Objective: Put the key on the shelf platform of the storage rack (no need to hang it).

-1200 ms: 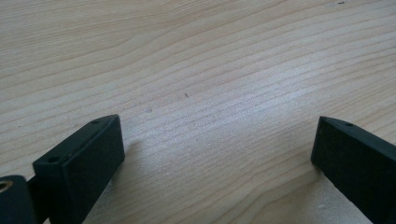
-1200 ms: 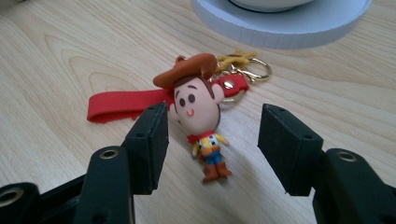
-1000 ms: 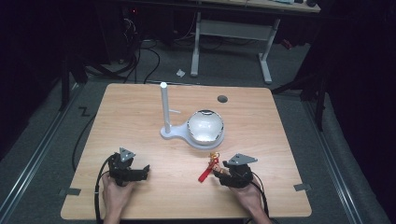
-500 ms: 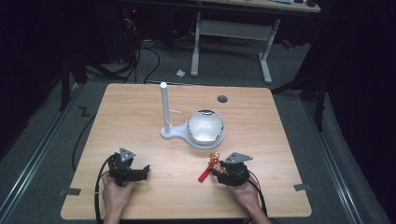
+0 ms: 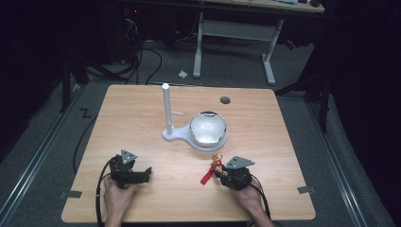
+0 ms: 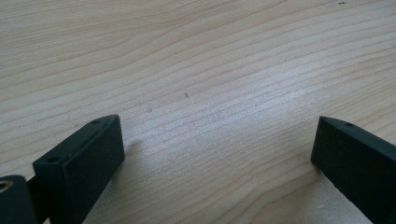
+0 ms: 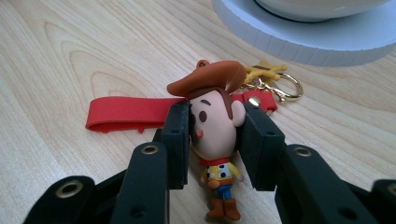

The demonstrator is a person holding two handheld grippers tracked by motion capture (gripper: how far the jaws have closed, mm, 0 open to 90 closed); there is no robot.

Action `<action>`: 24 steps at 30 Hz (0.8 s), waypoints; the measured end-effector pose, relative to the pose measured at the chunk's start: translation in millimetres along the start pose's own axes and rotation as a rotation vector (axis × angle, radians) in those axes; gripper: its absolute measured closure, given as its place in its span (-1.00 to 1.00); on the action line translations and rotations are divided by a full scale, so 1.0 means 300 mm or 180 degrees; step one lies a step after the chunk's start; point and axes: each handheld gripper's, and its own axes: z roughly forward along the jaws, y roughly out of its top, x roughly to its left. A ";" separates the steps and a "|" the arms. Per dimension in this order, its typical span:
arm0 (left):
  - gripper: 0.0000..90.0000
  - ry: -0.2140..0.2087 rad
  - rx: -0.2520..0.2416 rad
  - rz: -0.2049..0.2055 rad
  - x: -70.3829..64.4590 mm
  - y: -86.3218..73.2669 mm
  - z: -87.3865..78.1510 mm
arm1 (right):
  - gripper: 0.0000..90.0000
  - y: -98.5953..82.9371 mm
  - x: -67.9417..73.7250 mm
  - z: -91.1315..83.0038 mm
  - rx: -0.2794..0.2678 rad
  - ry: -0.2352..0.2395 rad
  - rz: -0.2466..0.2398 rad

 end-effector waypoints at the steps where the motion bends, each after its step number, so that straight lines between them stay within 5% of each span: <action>1: -0.94 0.0000 0.0000 0.0000 0.000 0.000 0.000 | 0.46 0.000 0.000 0.000 0.0000 0.0000 0.0000; 11: -0.94 0.0004 -0.0008 -0.0005 -0.001 0.000 0.001 | 0.47 0.007 -0.025 -0.047 -0.0176 0.0110 0.0151; 24: -0.94 0.0005 -0.0005 -0.0004 -0.001 0.000 0.000 | 0.47 0.071 -0.057 -0.132 -0.0349 0.0189 0.0148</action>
